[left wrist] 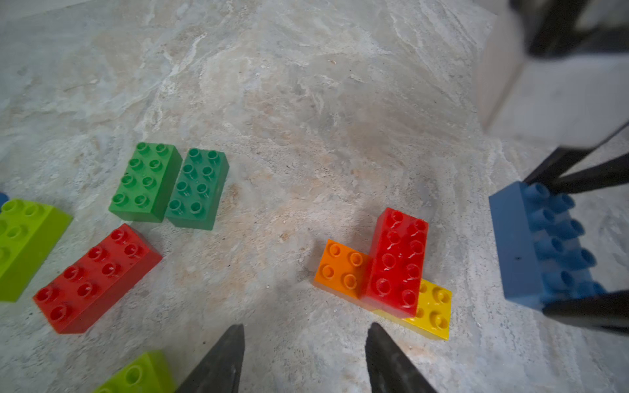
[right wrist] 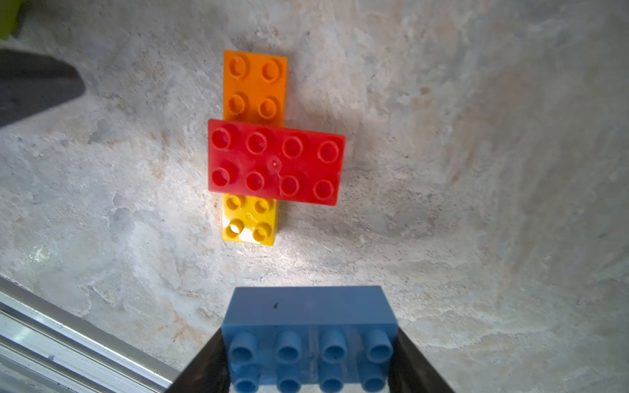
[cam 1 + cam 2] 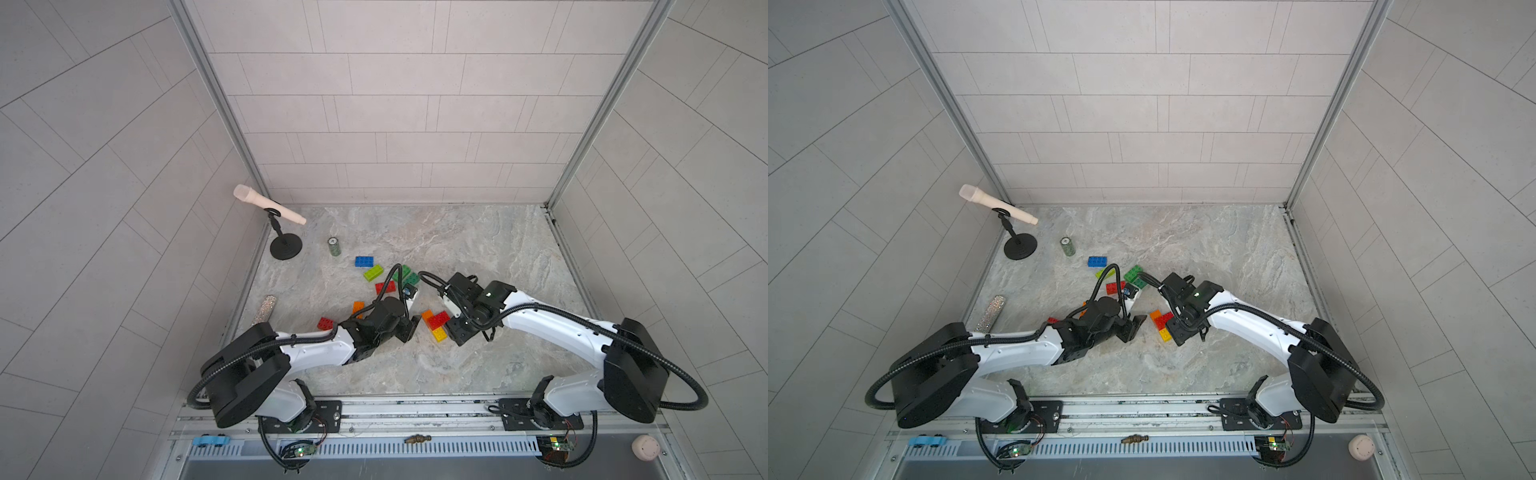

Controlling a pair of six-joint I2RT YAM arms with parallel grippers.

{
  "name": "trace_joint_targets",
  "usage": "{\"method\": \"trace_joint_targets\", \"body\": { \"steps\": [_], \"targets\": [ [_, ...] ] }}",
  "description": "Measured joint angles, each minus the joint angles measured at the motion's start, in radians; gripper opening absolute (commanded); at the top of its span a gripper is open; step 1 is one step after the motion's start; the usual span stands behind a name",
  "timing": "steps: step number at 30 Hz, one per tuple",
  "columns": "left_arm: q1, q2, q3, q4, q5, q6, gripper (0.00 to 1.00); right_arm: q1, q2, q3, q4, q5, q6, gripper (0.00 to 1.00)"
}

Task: Assemble a rectangle with lego
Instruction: Assemble the lego brick with the lego brick.

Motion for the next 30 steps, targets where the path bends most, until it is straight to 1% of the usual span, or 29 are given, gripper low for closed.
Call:
{"method": "trace_joint_targets", "body": {
  "steps": [6, 18, 30],
  "targets": [
    [0.032, 0.000, 0.000, -0.004, -0.005, -0.032, 0.62, 0.006, 0.090, 0.033, 0.044, -0.016, -0.001, 0.19],
    [0.046, 0.000, 0.000, -0.013, -0.005, -0.048, 0.62, 0.003, 0.162, 0.047, 0.090, -0.043, -0.008, 0.16],
    [0.046, 0.002, 0.000, -0.019, -0.004, -0.048, 0.62, -0.021, 0.172, 0.061, 0.072, -0.045, -0.058, 0.13]
  ]
}}
